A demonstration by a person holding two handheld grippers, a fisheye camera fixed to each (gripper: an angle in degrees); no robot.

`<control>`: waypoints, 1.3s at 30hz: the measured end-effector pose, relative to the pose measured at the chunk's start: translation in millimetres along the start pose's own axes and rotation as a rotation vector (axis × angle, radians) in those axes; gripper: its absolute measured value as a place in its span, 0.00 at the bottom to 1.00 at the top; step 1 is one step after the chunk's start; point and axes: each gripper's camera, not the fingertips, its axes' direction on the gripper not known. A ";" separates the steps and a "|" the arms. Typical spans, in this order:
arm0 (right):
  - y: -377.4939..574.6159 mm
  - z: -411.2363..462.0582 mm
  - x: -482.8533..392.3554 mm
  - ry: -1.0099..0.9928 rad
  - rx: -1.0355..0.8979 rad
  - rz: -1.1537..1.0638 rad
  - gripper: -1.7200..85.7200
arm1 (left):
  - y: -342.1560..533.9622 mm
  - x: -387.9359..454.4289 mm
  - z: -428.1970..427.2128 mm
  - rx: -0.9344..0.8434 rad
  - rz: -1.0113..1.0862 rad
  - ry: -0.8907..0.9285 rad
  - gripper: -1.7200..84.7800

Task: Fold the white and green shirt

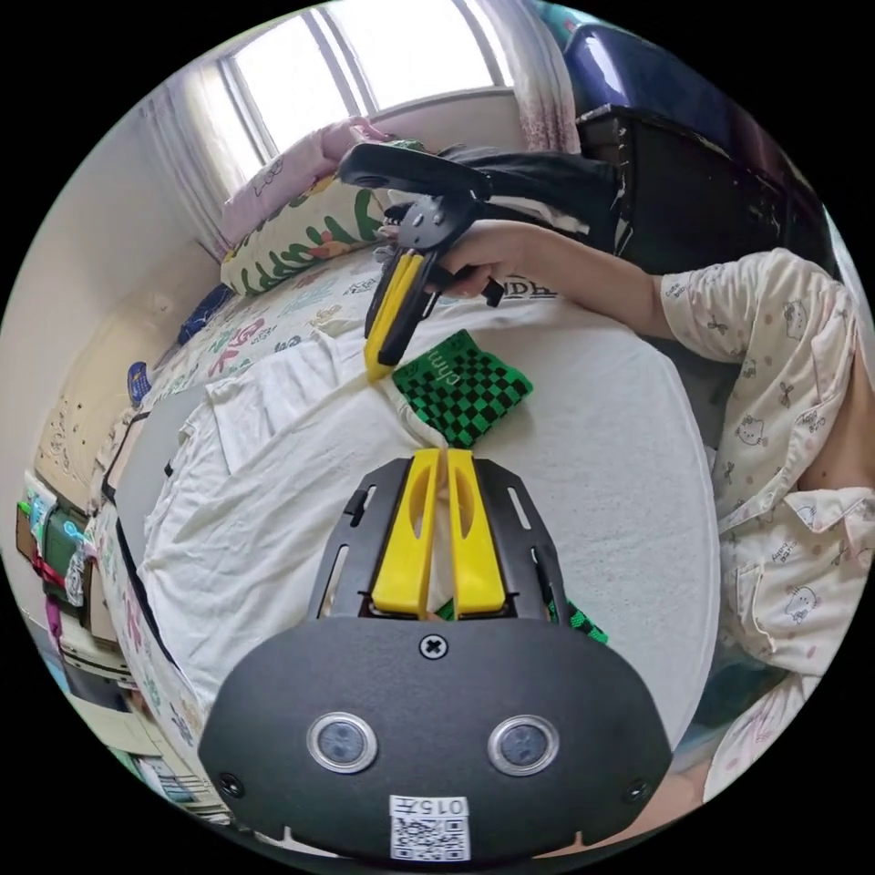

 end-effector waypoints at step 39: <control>-254.6 61.9 193.0 0.321 0.062 0.329 0.05 | 31.2 -390.8 2.9 -0.138 -0.738 -0.457 0.05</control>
